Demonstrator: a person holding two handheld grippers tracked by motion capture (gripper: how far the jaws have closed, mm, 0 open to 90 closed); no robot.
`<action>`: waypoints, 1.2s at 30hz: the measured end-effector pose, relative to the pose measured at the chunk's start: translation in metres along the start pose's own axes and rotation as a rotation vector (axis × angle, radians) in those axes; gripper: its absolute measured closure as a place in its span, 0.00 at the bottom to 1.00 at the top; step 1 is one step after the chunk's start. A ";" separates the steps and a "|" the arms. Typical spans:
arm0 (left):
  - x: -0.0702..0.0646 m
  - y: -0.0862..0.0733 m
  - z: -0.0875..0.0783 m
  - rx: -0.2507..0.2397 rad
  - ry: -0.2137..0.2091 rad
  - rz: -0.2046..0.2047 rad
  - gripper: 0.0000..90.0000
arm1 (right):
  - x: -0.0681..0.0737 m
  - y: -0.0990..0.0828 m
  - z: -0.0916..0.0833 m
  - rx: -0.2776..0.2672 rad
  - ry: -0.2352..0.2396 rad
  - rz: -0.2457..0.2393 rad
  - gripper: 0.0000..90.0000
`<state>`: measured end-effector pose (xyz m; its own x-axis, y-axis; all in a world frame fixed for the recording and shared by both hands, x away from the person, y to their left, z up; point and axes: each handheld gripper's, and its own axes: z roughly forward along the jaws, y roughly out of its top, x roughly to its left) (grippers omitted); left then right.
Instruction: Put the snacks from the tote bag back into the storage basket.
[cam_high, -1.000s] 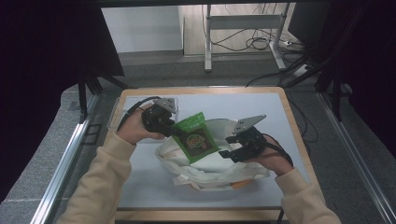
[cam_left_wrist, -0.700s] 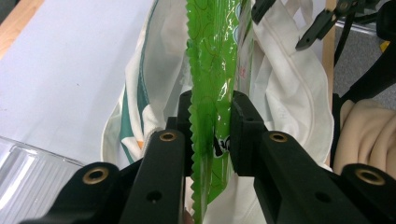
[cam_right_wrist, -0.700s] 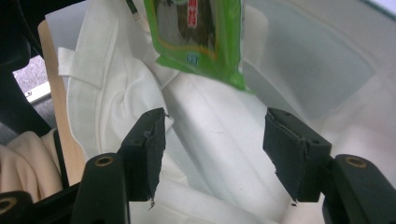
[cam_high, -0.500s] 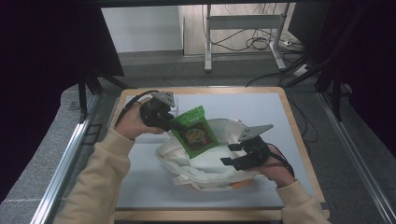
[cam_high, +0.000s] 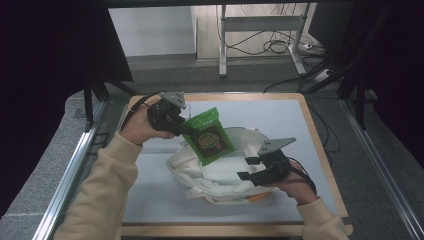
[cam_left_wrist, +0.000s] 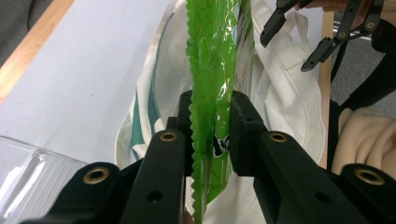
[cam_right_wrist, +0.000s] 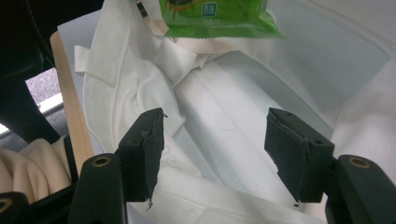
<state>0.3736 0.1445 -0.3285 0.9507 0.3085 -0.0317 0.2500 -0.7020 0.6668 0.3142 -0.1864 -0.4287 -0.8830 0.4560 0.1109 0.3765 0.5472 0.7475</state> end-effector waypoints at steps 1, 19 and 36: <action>-0.001 0.000 0.000 -0.005 0.000 -0.007 0.86 | 0.000 0.000 -0.001 -0.002 -0.002 0.003 0.41; 0.013 -0.001 -0.016 -0.012 0.024 -0.041 0.86 | 0.000 -0.003 -0.003 -0.014 -0.014 0.007 0.40; 0.023 0.002 -0.037 -0.027 0.047 -0.066 0.86 | -0.001 -0.002 -0.002 -0.013 -0.017 0.003 0.40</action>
<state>0.3893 0.1733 -0.3004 0.9224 0.3839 -0.0421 0.3066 -0.6616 0.6843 0.3135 -0.1895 -0.4290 -0.8771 0.4694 0.1020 0.3753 0.5371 0.7554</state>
